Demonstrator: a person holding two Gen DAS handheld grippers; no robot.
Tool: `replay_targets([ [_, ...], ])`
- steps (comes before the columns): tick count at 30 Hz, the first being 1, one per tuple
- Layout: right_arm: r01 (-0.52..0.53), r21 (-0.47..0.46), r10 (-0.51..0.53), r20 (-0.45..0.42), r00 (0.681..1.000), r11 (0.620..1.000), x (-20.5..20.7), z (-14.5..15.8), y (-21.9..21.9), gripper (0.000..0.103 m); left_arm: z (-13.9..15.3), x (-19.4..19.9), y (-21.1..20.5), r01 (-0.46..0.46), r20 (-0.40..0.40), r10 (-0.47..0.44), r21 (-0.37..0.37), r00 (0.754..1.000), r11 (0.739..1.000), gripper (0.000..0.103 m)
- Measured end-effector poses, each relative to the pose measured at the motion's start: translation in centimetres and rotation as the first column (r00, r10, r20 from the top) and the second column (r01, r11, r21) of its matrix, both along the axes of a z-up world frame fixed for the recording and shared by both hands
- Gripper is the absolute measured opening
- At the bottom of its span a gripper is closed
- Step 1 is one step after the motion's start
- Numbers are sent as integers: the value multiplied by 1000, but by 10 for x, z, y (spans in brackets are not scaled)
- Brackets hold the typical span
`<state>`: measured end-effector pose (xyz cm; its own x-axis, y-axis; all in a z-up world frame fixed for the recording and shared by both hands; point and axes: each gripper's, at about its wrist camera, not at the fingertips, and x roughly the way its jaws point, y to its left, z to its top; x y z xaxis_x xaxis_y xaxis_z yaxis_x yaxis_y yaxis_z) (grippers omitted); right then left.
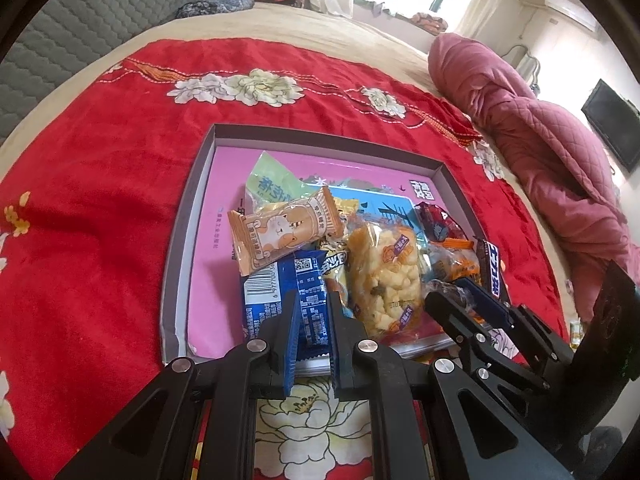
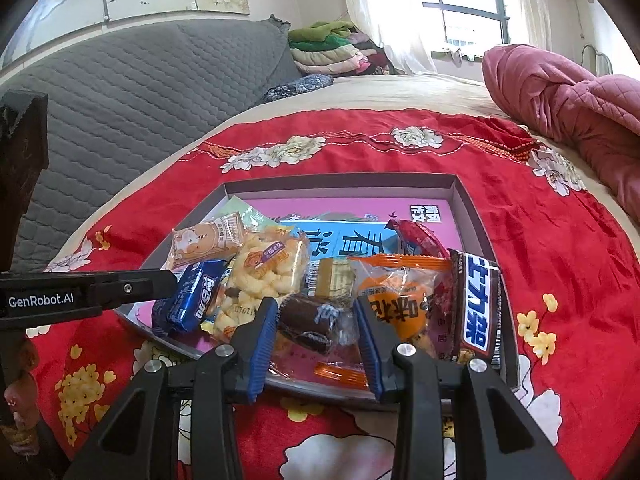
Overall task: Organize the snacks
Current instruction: 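Lower the right tool into the box and open it to release the chocolate roll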
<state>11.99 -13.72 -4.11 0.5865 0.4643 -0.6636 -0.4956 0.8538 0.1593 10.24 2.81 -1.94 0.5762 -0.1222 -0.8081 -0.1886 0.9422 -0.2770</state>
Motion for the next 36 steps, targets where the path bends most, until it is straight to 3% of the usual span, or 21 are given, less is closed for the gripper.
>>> replay_targets([
  [21, 20, 17, -20, 8, 1000, 1000, -1, 6, -7, 40, 4, -2, 0, 3, 2, -3, 10, 1000, 1000, 13],
  [33, 39, 20, -39, 21, 999, 999, -5, 11, -12, 45, 6, -4, -3, 7, -6, -7, 25, 1000, 1000, 17],
  [36, 46, 20, -47, 23, 999, 999, -6, 12, -13, 48, 7, -5, -4, 6, -8, -6, 31, 1000, 999, 23],
])
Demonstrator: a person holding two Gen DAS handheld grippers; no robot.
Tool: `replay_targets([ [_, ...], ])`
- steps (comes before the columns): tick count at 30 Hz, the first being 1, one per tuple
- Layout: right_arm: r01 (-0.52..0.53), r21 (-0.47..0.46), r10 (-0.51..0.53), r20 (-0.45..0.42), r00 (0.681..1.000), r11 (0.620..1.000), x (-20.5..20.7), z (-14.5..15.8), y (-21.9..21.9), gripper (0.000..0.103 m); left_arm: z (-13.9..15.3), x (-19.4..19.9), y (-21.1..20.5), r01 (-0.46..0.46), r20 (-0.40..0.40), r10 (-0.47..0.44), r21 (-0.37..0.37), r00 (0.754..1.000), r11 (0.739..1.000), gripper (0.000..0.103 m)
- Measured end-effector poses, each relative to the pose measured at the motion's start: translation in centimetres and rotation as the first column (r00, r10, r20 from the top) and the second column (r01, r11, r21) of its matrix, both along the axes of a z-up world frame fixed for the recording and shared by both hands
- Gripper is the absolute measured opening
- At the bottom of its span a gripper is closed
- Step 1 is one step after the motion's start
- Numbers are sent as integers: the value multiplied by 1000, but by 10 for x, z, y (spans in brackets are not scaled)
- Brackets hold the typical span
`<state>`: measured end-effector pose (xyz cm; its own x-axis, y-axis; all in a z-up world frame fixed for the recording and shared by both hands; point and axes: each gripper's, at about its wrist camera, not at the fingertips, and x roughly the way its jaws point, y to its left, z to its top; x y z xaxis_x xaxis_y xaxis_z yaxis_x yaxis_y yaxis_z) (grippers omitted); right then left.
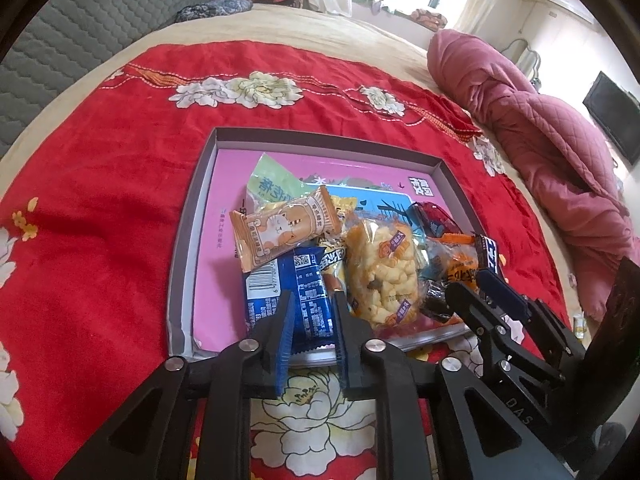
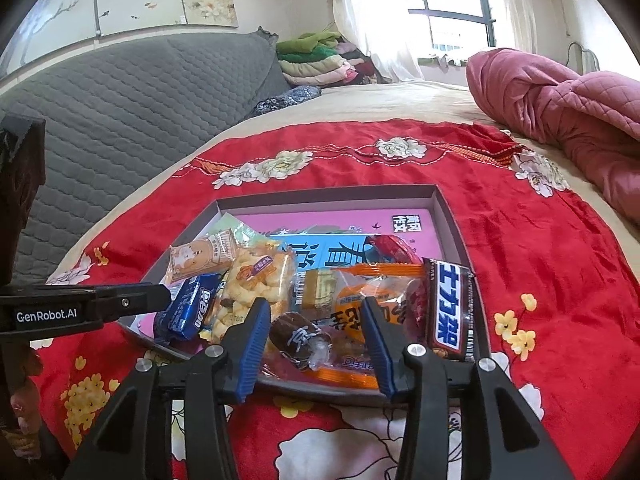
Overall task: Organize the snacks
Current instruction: 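Lower the right tool into the box and open it to release the chocolate roll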
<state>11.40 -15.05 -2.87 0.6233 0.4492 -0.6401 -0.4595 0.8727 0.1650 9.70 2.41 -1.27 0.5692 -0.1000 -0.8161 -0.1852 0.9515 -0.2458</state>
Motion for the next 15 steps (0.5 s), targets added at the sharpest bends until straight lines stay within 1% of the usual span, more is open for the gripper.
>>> replay_targets([
  [1, 3, 3, -3, -1, 1000, 1000, 0, 1, -1, 48, 0, 0, 0, 2, 0, -2, 1, 1000, 1000, 27],
  [6, 10, 3, -10, 4, 1000, 1000, -2, 3, -2, 49, 2, -3, -1, 4, 0, -4, 7, 1000, 1000, 29],
  [8, 14, 5, -14, 6, 1000, 1000, -3, 5, -3, 55, 4, -3, -1, 5, 1, -5, 9, 1000, 1000, 29],
  [11, 19, 8, -19, 8, 1000, 1000, -4, 7, -4, 56, 5, -4, -2, 5, 3, -5, 13, 1000, 1000, 33],
  [12, 20, 9, -20, 10, 1000, 1000, -5, 8, -5, 57, 5, -5, -2, 6, 4, -6, 13, 1000, 1000, 37],
  [13, 20, 10, -20, 11, 1000, 1000, -5, 9, -5, 58, 6, -5, -2, 6, 6, -6, 13, 1000, 1000, 39],
  [15, 26, 11, -27, 16, 1000, 1000, -6, 11, -5, 62, 7, -7, -2, 8, 9, -8, 12, 1000, 1000, 39],
])
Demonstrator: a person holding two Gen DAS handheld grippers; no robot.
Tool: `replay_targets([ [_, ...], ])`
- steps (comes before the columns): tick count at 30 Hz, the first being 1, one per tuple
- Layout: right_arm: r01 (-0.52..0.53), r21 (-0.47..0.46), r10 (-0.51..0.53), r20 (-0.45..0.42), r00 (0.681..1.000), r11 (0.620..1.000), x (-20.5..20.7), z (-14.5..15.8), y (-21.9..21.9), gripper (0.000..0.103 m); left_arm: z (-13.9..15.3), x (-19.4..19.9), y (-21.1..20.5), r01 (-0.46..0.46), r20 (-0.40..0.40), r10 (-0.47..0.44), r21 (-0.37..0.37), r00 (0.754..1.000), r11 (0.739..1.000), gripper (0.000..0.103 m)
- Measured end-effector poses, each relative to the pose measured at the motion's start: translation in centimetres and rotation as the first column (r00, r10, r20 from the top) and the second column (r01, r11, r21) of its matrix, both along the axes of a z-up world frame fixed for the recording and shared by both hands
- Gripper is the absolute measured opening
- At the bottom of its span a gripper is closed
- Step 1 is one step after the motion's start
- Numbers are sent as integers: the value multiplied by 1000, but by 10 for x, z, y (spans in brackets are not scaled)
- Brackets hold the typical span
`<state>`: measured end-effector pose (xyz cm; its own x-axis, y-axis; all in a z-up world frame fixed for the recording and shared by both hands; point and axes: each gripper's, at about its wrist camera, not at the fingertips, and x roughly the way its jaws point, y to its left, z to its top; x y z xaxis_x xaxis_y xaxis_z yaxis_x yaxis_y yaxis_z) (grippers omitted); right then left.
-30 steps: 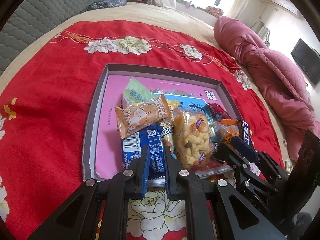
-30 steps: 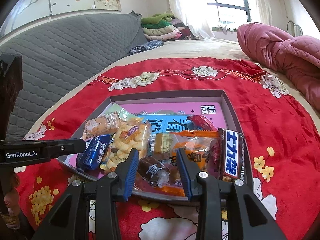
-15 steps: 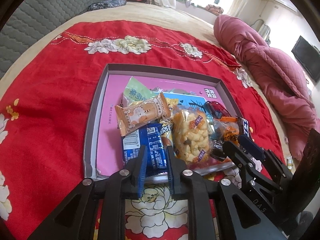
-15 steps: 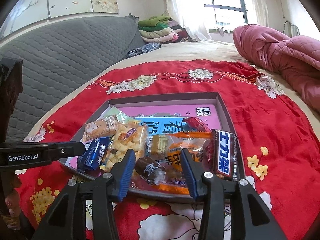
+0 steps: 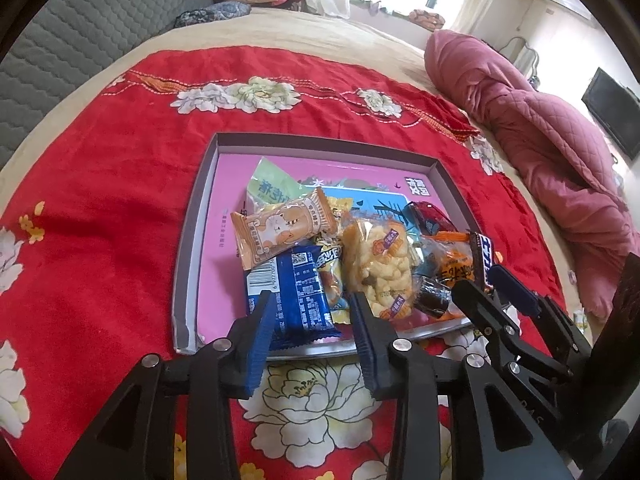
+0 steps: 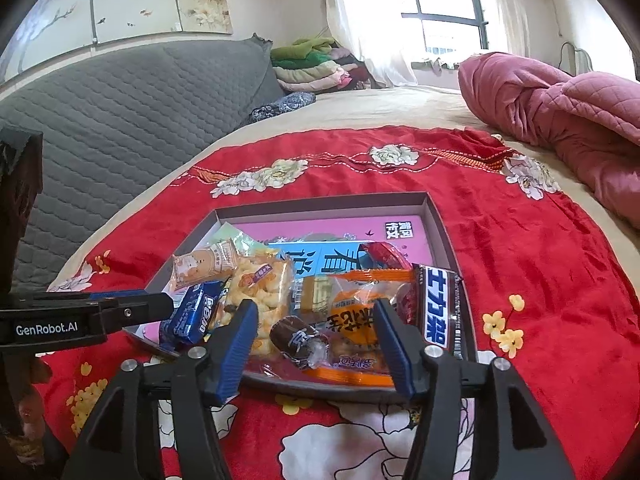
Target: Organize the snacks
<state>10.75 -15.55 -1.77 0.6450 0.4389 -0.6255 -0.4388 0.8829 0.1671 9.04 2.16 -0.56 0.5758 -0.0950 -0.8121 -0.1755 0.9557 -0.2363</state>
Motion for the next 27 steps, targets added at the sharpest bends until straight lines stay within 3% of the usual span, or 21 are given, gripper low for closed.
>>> replay_targets([
  [14, 42, 10, -42, 5, 999, 999, -6, 7, -8, 77, 7, -6, -4, 12, 11, -12, 25, 1000, 1000, 48],
  [18, 55, 10, -55, 12, 998, 998, -8, 9, -11, 83, 8, -7, -6, 21, 11, -21, 25, 1000, 999, 57],
  [27, 76, -10, -76, 13, 997, 997, -12, 12, -14, 89, 9, -11, -6, 25, 1, -25, 25, 1000, 999, 64],
])
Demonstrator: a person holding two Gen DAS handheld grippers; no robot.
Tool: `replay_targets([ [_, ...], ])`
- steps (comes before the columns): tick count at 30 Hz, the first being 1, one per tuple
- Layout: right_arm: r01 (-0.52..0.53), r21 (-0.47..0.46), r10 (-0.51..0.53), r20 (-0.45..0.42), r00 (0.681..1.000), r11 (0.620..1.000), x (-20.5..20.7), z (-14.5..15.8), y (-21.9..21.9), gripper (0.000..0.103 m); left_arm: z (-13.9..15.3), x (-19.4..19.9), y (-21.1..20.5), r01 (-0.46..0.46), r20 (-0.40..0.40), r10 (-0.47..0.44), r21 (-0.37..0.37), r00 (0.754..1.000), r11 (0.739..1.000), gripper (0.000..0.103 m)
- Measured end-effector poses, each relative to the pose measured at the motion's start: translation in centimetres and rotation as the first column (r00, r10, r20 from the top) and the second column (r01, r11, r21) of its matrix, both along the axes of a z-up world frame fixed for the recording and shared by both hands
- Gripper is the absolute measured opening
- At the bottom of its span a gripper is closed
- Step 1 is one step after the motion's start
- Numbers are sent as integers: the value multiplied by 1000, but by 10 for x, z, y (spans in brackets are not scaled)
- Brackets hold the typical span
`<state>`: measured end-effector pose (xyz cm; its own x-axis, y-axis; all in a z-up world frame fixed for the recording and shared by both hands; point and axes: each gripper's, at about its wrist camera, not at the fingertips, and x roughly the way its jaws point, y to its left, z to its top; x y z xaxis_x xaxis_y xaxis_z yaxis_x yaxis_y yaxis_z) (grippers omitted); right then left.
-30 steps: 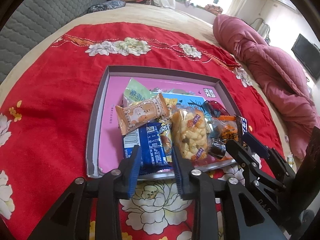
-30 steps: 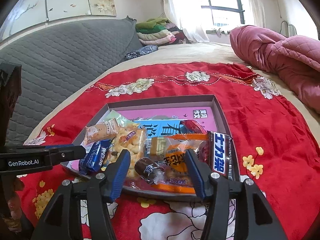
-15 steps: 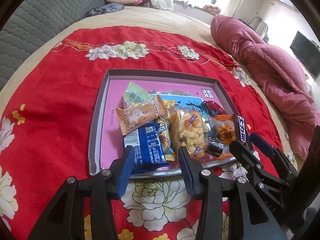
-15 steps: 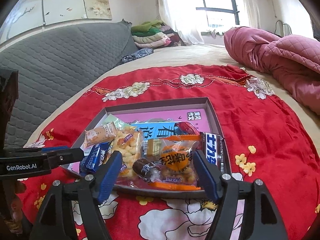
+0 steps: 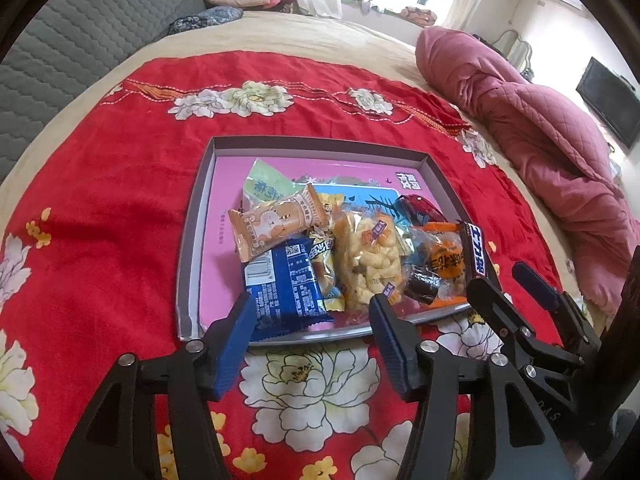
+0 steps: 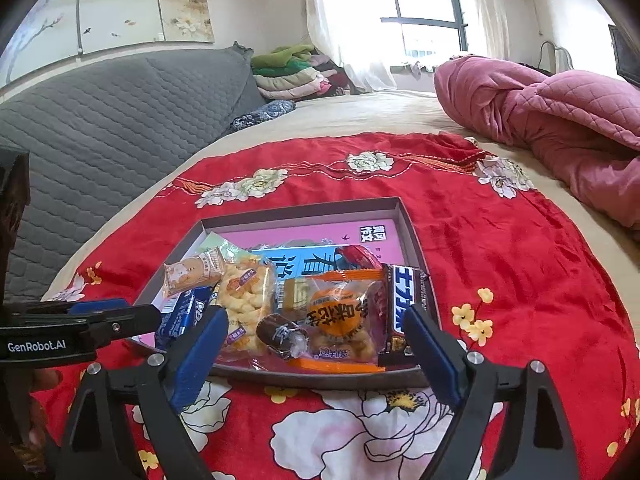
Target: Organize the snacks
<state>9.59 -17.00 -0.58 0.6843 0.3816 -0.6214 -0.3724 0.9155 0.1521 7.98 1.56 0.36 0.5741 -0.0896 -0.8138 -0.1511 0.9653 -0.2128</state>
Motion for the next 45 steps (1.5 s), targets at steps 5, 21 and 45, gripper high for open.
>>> replay_targets([
  [5, 6, 10, -6, -12, 1000, 1000, -5, 3, -4, 94, 2, -4, 1, 2, 1, -2, -11, 1000, 1000, 73],
  [21, 30, 28, -28, -73, 997, 999, -36, 13, -21, 98, 4, -31, -5, -2, -24, 2, 1, 1000, 1000, 73],
  [45, 19, -48, -25, -123, 992, 999, -66, 10, -17, 100, 8, -68, -13, 16, -59, -16, 4, 998, 1000, 75],
])
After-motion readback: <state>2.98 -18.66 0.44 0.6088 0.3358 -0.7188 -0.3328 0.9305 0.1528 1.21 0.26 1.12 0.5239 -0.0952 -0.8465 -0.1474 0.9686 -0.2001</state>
